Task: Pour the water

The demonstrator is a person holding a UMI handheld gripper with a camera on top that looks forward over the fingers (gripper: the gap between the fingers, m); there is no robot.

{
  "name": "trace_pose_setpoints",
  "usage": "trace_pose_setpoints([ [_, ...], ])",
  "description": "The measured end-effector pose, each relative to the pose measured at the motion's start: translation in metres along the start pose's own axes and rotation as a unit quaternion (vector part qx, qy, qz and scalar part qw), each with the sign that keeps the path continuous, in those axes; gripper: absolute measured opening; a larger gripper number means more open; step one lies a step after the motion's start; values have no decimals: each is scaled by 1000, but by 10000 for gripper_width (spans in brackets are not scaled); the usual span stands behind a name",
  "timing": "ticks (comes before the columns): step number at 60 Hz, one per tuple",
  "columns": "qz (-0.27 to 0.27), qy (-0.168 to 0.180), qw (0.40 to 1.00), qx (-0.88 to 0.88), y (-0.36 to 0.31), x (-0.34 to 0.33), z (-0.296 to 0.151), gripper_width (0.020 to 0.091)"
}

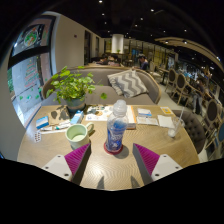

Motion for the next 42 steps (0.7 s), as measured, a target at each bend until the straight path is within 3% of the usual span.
trace_pose_setpoints([
  [5, 8, -17, 1000, 10, -11, -40, 4, 852],
  [16, 22, -16, 999, 18, -36, -101, 6, 852],
  [42, 31, -16, 999, -6, -46, -125, 8, 853],
])
Point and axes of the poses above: the point between the fingertips, and its own axes, seen from behind it with the camera up: y to the right, z down, x forward, the way the camera looks, the point moved 6 cm from there along -x, backward, against the way the camera looks, and after that the axes turned 12 degrees about -x, right-handed, at the moved point
